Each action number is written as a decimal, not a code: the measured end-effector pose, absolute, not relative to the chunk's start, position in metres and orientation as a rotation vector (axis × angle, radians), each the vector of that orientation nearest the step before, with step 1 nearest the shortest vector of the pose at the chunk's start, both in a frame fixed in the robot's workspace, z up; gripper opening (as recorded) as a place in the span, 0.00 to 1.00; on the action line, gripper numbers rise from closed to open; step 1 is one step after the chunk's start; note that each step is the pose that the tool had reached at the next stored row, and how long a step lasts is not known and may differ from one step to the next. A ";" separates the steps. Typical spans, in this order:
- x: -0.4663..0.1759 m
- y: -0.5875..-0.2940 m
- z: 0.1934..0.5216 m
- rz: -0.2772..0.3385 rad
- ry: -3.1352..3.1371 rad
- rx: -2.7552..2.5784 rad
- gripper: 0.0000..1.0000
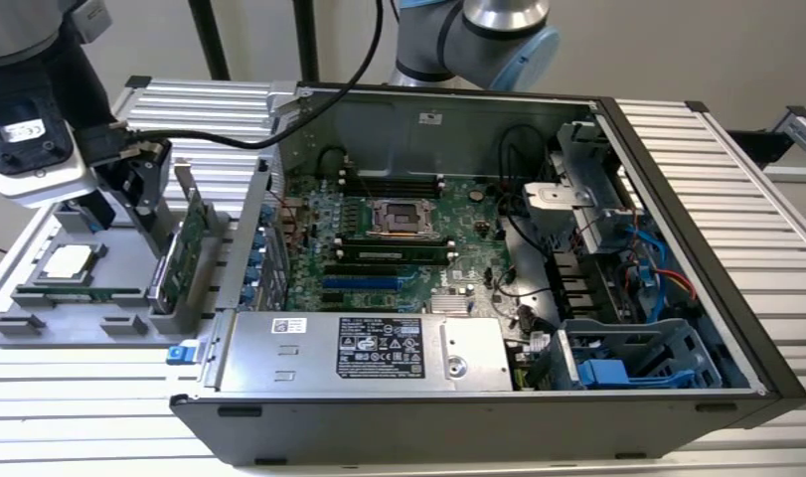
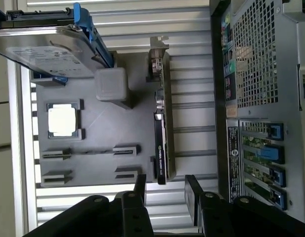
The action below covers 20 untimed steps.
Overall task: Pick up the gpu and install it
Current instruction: 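Pick up the gpu and move the gpu toward the slot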
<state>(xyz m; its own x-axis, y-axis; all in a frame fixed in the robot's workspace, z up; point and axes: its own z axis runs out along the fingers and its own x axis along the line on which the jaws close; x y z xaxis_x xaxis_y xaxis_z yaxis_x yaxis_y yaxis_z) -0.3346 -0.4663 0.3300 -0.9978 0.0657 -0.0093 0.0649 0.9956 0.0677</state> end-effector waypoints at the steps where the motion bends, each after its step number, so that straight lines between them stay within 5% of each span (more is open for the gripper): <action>1: -0.335 -0.466 0.330 0.105 3.127 0.102 1.00; 20: -0.333 -0.464 0.317 0.105 3.127 0.098 1.00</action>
